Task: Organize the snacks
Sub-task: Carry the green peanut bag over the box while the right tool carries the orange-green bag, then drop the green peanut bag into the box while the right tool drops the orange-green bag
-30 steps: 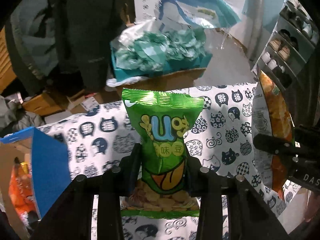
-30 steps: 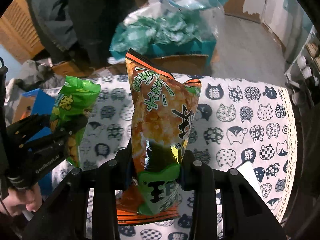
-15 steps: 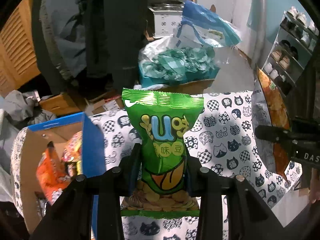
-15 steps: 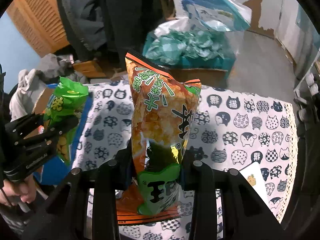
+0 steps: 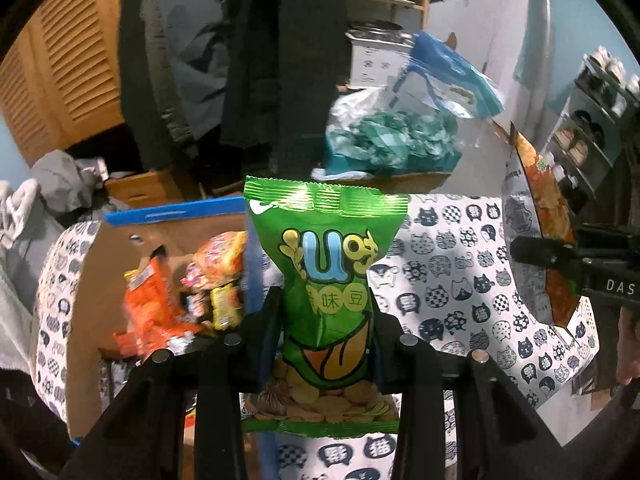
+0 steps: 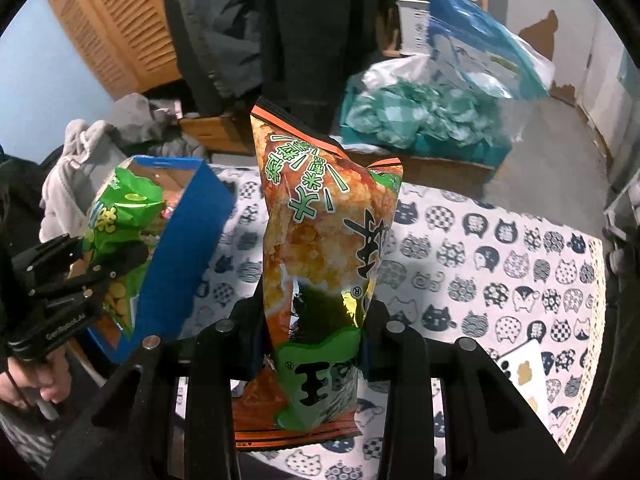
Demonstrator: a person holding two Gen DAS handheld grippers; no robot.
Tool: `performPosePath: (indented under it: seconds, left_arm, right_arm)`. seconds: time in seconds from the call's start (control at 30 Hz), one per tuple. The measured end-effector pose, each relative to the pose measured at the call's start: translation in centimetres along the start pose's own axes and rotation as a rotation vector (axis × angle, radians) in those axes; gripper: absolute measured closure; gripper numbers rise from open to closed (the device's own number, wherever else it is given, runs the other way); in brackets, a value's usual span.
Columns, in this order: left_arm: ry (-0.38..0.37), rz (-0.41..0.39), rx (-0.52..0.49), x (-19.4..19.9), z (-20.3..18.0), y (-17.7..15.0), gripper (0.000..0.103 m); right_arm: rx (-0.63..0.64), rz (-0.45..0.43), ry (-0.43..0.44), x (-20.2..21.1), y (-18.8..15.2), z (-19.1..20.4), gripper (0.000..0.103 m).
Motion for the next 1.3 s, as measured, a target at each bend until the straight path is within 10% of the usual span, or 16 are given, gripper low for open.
performPosePath:
  seconds: [0.73,1.3]
  left_arm:
    - [0.162,0.108,0.288,-2.7,17.3,-6.5,0.065]
    - [0.136,0.237,0.350,-6.9,19.2,-9.8,0.061]
  right_arm:
    - [0.136,0.119,0.136,-8.2,2.7,11.7,0.069]
    - [0.217,0.222,0.169,-13.6,2.1,17.9,0.069]
Point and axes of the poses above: each gripper's, at about its wrist camera, not at the fingertips, and x roughly against the way its jaws point, z to its left, y to its top, the point moved 6 cm from there along -x, roughly the way its jaws point, and after that the axes turned 13 degrees about y, right-handed, at the moved point
